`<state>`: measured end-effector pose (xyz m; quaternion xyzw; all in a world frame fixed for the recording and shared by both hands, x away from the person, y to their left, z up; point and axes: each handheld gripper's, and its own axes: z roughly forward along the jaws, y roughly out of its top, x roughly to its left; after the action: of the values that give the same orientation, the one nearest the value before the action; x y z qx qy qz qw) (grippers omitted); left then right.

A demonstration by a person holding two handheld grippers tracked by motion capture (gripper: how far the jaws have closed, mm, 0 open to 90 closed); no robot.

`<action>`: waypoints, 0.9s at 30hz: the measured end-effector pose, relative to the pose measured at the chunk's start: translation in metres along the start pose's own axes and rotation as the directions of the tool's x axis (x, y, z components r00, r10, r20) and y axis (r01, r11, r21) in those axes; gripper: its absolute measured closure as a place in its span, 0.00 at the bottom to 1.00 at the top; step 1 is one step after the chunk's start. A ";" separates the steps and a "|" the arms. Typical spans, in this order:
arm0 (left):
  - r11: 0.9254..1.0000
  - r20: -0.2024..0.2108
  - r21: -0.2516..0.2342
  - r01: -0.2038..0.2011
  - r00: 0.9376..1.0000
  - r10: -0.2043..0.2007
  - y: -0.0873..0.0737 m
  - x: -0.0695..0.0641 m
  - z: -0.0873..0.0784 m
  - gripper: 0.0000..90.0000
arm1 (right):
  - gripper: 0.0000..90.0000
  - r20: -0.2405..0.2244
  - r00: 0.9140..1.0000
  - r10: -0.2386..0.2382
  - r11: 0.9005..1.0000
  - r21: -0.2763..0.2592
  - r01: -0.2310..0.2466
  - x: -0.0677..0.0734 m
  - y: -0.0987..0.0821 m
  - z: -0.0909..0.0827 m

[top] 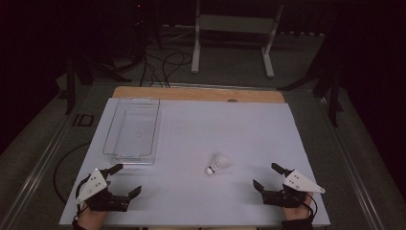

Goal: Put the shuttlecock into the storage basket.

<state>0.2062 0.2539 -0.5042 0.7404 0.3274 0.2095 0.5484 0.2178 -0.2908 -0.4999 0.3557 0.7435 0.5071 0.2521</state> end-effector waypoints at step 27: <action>0.998 0.004 0.064 0.006 1.000 -0.006 0.006 -0.002 0.001 0.00 | 0.10 -0.014 1.000 -0.007 1.000 0.008 0.007 0.003 0.001 0.002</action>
<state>0.2065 0.2506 -0.4988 0.7571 0.3350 0.1958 0.5255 0.2176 -0.2869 -0.4996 0.3507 0.7486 0.5055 0.2472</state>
